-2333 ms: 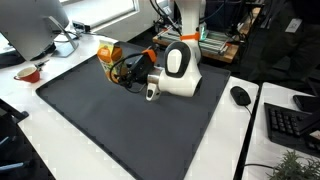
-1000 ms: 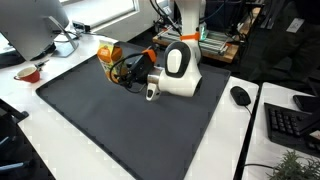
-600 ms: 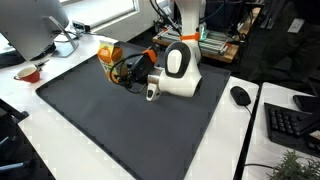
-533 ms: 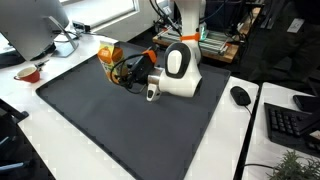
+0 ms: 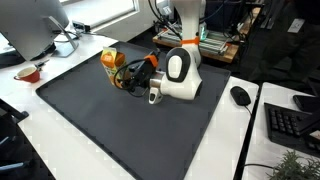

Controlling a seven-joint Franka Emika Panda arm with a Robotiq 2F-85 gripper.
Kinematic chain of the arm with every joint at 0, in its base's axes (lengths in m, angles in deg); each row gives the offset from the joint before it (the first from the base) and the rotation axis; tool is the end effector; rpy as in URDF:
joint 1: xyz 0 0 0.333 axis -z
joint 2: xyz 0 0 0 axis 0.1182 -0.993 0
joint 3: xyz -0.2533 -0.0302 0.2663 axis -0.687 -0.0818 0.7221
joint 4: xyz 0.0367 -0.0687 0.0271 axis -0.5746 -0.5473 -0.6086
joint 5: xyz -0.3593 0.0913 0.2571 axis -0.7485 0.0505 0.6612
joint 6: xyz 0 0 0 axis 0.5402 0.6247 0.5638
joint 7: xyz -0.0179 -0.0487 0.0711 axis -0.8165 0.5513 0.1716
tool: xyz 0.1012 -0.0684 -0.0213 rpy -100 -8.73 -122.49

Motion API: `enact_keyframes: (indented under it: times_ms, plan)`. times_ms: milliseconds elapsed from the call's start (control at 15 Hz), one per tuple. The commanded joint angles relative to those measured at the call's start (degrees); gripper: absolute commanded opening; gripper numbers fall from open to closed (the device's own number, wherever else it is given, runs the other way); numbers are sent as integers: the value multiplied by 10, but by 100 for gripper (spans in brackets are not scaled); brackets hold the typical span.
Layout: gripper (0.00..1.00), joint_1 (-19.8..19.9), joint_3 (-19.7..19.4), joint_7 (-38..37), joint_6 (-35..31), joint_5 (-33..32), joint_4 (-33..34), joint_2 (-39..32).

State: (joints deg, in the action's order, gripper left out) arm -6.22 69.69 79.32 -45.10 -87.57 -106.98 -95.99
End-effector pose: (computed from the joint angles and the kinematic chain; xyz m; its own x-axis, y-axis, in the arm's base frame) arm 0.6583 0.1097 0.0626 -0.0924 0.1091 -0.9897 0.9830 0.1686 -0.0732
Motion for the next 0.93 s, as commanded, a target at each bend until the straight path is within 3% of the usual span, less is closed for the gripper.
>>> enact_keyframes:
  times_ms: [0, 200, 333, 467, 867]
  plan:
    - [52, 13, 7, 1, -23, 5, 17, -14]
    - [52, 16, 5, 6, -37, 8, 25, -23]
    - [94, 17, 4, 8, -38, 9, 23, -22]
    - [100, 16, 5, 10, -39, 9, 16, -15]
    - [100, 15, 19, -1, -30, 28, -43, 47]
